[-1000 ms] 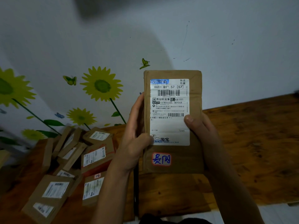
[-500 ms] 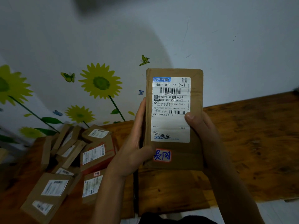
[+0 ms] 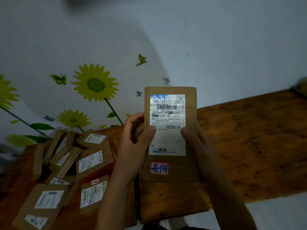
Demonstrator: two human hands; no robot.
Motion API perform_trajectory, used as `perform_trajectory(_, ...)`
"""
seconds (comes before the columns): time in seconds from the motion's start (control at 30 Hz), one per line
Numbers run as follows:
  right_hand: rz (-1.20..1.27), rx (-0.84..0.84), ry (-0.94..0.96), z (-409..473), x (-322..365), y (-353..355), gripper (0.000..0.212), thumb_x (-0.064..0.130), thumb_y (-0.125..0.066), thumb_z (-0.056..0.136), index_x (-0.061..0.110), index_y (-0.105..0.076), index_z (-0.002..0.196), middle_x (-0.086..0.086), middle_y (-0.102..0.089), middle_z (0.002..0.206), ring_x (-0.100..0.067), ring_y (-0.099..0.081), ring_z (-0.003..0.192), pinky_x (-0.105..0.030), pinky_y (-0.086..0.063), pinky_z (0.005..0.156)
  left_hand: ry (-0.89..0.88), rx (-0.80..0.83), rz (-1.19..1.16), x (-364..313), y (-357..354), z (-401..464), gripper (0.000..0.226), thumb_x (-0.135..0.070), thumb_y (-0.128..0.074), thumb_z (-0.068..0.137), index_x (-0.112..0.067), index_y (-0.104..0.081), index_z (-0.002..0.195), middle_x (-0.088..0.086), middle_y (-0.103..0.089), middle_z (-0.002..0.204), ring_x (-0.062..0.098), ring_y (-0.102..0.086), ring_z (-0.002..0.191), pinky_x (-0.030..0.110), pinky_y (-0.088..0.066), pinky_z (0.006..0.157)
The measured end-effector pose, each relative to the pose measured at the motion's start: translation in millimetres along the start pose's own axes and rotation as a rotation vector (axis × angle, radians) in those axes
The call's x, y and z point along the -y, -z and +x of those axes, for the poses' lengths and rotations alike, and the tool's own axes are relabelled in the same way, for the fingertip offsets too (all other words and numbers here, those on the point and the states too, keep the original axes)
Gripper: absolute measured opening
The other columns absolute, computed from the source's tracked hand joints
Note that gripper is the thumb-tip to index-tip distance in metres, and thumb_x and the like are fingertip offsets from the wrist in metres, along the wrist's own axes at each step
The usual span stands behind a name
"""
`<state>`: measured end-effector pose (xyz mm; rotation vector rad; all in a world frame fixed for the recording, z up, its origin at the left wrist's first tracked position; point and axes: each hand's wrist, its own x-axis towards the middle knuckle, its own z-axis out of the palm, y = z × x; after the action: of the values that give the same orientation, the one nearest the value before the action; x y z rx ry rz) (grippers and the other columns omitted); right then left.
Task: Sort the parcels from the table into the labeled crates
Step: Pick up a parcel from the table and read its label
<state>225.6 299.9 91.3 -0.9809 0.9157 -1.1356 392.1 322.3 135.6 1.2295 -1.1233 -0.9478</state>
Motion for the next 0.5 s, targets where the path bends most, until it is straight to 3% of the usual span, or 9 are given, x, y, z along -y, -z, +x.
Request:
perform_trajectory(0.1, 0.043, -0.045, -0.021, -4, -7, 1, 0.072, 0.055, -0.069, 0.077, 0.036, -0.049, 0.144, 0.001, -0.074, 0.114, -0.023, -0.075, 0.098, -0.039, -0.063, 0.074, 0.079, 0.033, -0.004, 6, -7, 5, 0.032, -0.03, -0.061, 0.087, -0.032, -0.053, 0.117, -0.023, -0.073, 0.094, 0.003, -0.073, 0.083, 0.018, -0.055, 0.058)
perform_trajectory(0.23, 0.056, -0.163, -0.015, -9, -13, 10, 0.078, 0.065, -0.069, 0.074, 0.041, -0.048, 0.144, -0.003, -0.071, 0.125, -0.027, -0.073, 0.104, -0.049, -0.062, 0.083, 0.235, 0.195, -0.091, 20, -16, 16, 0.051, -0.039, -0.064, 0.076, -0.037, -0.052, 0.126, -0.005, -0.072, 0.115, 0.019, -0.073, 0.098, 0.031, -0.06, 0.067)
perform_trajectory(0.33, 0.066, -0.264, 0.018, -24, -16, 16, 0.067, 0.062, -0.059, 0.082, 0.043, -0.046, 0.144, 0.001, -0.07, 0.129, -0.026, -0.072, 0.108, -0.05, -0.059, 0.09, 0.275, 0.372, -0.07, 26, -24, 22, 0.055, -0.04, -0.065, 0.076, -0.043, -0.05, 0.128, -0.01, -0.072, 0.115, 0.016, -0.074, 0.097, 0.032, -0.061, 0.067)
perform_trajectory(0.5, -0.016, -0.519, 0.056, -47, -17, 27, 0.06, 0.061, -0.055, 0.085, 0.048, -0.045, 0.142, 0.012, -0.068, 0.13, -0.02, -0.07, 0.114, -0.049, -0.057, 0.096, 0.279, 0.587, -0.068, 34, -52, 32, 0.055, -0.048, -0.062, 0.075, -0.037, -0.056, 0.129, -0.008, -0.075, 0.108, 0.019, -0.075, 0.09, 0.032, -0.061, 0.064)
